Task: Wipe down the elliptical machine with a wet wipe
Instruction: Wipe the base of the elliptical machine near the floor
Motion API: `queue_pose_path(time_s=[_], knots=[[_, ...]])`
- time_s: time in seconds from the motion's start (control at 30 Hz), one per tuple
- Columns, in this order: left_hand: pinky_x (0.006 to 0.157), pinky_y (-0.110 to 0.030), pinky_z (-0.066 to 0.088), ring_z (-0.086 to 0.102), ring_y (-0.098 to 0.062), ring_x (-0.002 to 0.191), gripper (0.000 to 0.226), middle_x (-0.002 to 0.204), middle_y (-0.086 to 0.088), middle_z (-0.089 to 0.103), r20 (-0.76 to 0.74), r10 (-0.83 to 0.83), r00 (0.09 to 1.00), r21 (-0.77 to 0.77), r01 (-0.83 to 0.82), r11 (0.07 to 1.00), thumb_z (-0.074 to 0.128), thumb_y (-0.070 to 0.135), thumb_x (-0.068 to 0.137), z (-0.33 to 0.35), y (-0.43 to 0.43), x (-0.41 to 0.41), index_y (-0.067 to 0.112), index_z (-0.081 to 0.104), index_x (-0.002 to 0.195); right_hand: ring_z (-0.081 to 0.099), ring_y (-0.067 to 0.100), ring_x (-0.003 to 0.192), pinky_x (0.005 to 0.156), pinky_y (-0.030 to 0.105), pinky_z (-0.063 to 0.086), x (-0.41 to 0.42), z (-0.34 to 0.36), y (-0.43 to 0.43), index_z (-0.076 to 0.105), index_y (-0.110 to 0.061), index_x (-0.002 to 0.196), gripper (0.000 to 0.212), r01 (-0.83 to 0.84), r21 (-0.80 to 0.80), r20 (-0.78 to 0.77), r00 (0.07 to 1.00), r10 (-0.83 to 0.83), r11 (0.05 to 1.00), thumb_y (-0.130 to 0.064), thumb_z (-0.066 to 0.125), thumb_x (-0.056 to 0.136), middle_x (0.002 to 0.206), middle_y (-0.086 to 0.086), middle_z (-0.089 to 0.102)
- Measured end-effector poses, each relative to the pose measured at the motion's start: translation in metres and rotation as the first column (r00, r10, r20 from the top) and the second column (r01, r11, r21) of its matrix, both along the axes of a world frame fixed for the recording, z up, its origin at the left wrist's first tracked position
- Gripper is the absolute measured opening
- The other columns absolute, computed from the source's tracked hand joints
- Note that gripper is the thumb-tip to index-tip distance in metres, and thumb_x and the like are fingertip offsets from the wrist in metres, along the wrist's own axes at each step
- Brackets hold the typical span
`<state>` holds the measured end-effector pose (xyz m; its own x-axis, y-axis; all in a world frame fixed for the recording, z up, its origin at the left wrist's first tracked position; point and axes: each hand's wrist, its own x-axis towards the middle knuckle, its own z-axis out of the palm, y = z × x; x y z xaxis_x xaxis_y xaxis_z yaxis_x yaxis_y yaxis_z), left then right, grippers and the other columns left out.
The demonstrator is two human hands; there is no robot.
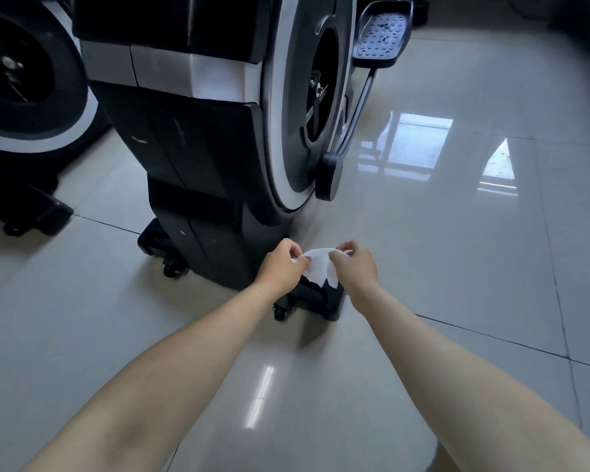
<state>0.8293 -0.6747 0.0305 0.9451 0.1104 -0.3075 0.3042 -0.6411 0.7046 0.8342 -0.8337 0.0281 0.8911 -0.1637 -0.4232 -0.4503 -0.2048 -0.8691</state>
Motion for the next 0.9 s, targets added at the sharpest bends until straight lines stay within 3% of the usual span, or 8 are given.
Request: queue_pose_path(time_s=[0.13, 0.37, 0.47, 0.53, 0.6, 0.77, 0.83, 0.9], knots=[[0.061, -0.025, 0.040, 0.050, -0.012, 0.072, 0.011, 0.088, 0.004, 0.057, -0.044, 0.096, 0.994, -0.042, -0.098, 0.994, 0.060, 0.026, 0.099, 0.002, -0.009, 0.005, 0.015, 0.057, 0.101, 0.058, 0.020, 0.078, 0.066, 0.030, 0.048, 0.012, -0.004, 0.001, 0.064, -0.016, 0.104, 0.014, -0.006, 0.147, -0.057, 0.998, 0.015, 0.989, -0.014, 0.059, 0.091, 0.100, 0.005, 0.065], [0.078, -0.023, 0.050, 0.066, -0.012, 0.090, 0.016, 0.103, 0.002, 0.072, -0.160, 0.231, 0.960, -0.375, -0.276, 0.885, 0.071, 0.022, 0.095, -0.011, -0.014, 0.003, 0.017, 0.066, 0.109, 0.070, 0.016, 0.098, 0.091, 0.039, 0.058, 0.016, -0.032, 0.019, 0.070, -0.024, 0.111, 0.029, -0.109, 0.282, -0.117, 0.982, 0.146, 0.953, -0.032, 0.075, 0.083, 0.105, -0.002, 0.074], [0.077, -0.022, 0.053, 0.068, -0.004, 0.080, 0.022, 0.093, 0.005, 0.074, -0.205, 0.175, 0.963, -0.441, -0.251, 0.862, 0.072, 0.017, 0.088, -0.032, -0.008, -0.002, 0.018, 0.068, 0.110, 0.069, 0.016, 0.090, 0.084, 0.032, 0.057, 0.011, -0.058, 0.029, 0.068, -0.020, 0.122, 0.033, -0.098, 0.223, -0.143, 0.981, 0.132, 0.970, -0.028, 0.073, 0.090, 0.099, 0.000, 0.073], [0.058, -0.017, 0.044, 0.055, 0.000, 0.056, 0.029, 0.087, 0.003, 0.070, -0.218, 0.131, 0.967, -0.387, -0.209, 0.898, 0.056, 0.003, 0.094, -0.049, -0.003, 0.000, 0.019, 0.066, 0.116, 0.065, 0.019, 0.084, 0.080, 0.033, 0.053, 0.013, -0.072, 0.030, 0.068, -0.018, 0.117, 0.025, -0.072, 0.132, -0.167, 0.982, 0.094, 0.989, -0.027, 0.072, 0.093, 0.090, -0.002, 0.068], [0.056, -0.015, 0.041, 0.054, 0.001, 0.061, 0.039, 0.106, 0.001, 0.072, -0.209, 0.075, 0.975, -0.312, -0.139, 0.940, 0.046, -0.001, 0.096, -0.064, 0.000, 0.002, 0.021, 0.061, 0.124, 0.061, 0.021, 0.083, 0.079, 0.032, 0.050, 0.014, -0.082, 0.026, 0.068, -0.019, 0.105, 0.020, -0.024, 0.023, -0.172, 0.985, 0.027, 0.999, -0.033, 0.075, 0.092, 0.089, -0.001, 0.065], [0.105, -0.017, 0.033, 0.050, -0.016, 0.133, 0.058, 0.150, 0.005, 0.048, -0.147, -0.046, 0.988, 0.075, 0.058, 0.995, 0.037, -0.003, 0.094, -0.106, 0.016, 0.002, 0.022, 0.054, 0.144, 0.056, 0.023, 0.084, 0.061, 0.036, 0.054, 0.012, -0.114, 0.023, 0.055, -0.022, 0.096, 0.020, 0.078, -0.125, -0.138, 0.986, -0.095, 0.989, -0.003, 0.051, 0.096, 0.109, 0.001, 0.052], [0.115, -0.024, 0.031, 0.041, -0.019, 0.143, 0.066, 0.164, 0.009, 0.030, -0.212, -0.144, 0.966, 0.180, 0.184, 0.966, 0.036, -0.004, 0.093, -0.121, 0.022, 0.000, 0.021, 0.043, 0.154, 0.058, 0.032, 0.101, 0.078, 0.050, 0.060, 0.007, -0.130, 0.028, 0.047, -0.031, 0.084, 0.037, -0.043, -0.199, -0.130, 0.991, 0.017, 0.979, 0.005, 0.039, 0.086, 0.120, 0.002, 0.049], [0.112, -0.033, 0.038, 0.043, -0.023, 0.142, 0.074, 0.169, 0.015, 0.013, -0.257, -0.216, 0.942, 0.267, 0.284, 0.921, 0.038, -0.004, 0.092, -0.130, 0.023, -0.001, 0.025, 0.031, 0.159, 0.055, 0.028, 0.107, 0.089, 0.045, 0.055, 0.001, -0.142, 0.033, 0.052, -0.024, 0.092, 0.039, -0.138, -0.308, -0.081, 0.990, 0.118, 0.941, 0.010, 0.037, 0.078, 0.126, 0.000, 0.047]])
